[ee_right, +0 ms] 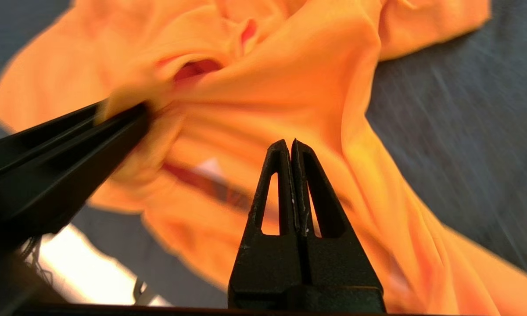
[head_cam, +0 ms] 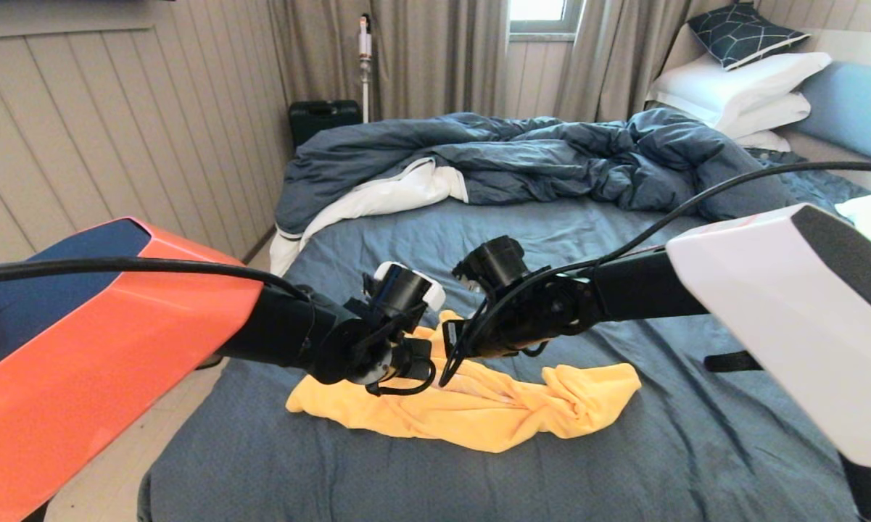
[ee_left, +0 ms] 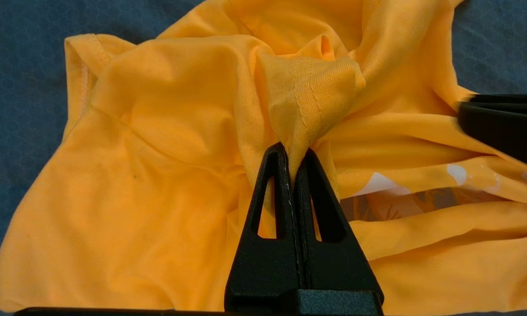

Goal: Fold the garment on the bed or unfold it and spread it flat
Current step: Unford the yellow T-shirt

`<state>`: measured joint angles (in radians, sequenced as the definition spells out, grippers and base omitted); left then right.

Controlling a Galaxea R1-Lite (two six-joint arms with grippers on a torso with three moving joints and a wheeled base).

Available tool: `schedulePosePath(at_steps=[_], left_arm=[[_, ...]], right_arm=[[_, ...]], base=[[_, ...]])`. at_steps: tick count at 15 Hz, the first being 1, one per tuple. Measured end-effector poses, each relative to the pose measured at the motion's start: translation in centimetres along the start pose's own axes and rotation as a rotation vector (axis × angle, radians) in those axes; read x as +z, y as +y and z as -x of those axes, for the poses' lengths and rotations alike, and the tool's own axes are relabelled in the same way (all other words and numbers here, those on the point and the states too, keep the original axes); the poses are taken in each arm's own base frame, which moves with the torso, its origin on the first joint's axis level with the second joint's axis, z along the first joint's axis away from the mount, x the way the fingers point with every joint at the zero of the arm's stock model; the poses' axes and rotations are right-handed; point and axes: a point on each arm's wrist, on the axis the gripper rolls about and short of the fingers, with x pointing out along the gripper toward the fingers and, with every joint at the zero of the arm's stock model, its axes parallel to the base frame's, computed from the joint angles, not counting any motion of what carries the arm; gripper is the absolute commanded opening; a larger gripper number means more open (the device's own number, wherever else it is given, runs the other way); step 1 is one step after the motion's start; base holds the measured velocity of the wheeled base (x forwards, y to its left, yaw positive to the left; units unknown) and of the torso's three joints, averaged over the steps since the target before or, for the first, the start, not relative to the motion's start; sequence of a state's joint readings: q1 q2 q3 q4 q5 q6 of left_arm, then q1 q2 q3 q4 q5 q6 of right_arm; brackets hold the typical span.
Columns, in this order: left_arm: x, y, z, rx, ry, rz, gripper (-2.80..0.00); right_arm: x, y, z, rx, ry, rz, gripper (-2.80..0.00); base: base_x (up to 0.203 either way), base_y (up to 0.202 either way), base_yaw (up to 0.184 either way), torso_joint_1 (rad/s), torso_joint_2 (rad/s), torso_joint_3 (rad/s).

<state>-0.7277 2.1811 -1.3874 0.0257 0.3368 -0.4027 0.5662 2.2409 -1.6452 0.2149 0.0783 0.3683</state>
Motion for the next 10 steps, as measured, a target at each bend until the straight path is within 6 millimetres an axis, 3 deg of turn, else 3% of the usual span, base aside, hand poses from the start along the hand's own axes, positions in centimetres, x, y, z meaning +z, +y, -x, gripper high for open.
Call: schedulePosePath(at_steps=[6,10], left_arm=[[0.0,0.0,-0.3,0.001,0.002,0.000,-2.80],[-0.1,0.6,-0.1,0.013,0.010,0.003,-2.80]], right_arm=[[-0.4,-0.8,-5.1,-0.175,-0.007,0.102,-2.80],[-1.3,-1.0,-6.2,-0.248,0.003,0.116,-2.80]], base=[[0.000,0.000,0.000,0.000,0.00,0.000],[0.000,0.000,0.000,0.000,0.00,0.000]])
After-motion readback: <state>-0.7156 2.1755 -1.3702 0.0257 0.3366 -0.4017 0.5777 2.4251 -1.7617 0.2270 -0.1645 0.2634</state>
